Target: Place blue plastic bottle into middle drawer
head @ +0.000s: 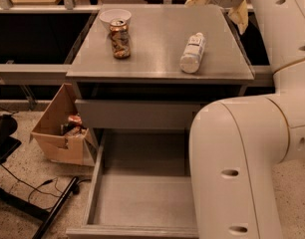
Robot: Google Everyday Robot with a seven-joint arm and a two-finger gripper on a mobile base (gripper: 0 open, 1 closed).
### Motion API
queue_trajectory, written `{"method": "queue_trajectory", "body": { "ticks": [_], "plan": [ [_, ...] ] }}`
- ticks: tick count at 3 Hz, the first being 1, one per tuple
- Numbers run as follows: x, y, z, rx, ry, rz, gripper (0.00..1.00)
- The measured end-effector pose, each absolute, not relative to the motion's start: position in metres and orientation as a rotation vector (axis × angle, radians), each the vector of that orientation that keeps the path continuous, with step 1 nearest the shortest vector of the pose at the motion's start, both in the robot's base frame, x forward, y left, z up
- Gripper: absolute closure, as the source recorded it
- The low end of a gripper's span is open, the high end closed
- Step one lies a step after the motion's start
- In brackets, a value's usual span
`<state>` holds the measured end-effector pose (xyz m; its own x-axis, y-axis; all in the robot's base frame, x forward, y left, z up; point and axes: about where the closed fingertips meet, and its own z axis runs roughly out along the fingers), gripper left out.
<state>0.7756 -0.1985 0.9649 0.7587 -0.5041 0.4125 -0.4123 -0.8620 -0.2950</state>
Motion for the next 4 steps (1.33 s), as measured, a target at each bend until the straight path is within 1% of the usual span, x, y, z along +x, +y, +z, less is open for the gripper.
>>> {"method": "queue_trajectory", "body": {
  "ticks": [1,2,3,4],
  "plan": [
    [0.780,-0.176,0.962,-2.796,0.642,-0.713,0.00],
    [0.787,-0.162,0.937,-2.876,0.618,-0.666,0.00],
    [0.794,-0.159,0.908,-2.978,0.620,-0.624,0.00],
    [0.794,-0.175,0.874,-3.094,0.655,-0.558,0.05]
  ]
}}
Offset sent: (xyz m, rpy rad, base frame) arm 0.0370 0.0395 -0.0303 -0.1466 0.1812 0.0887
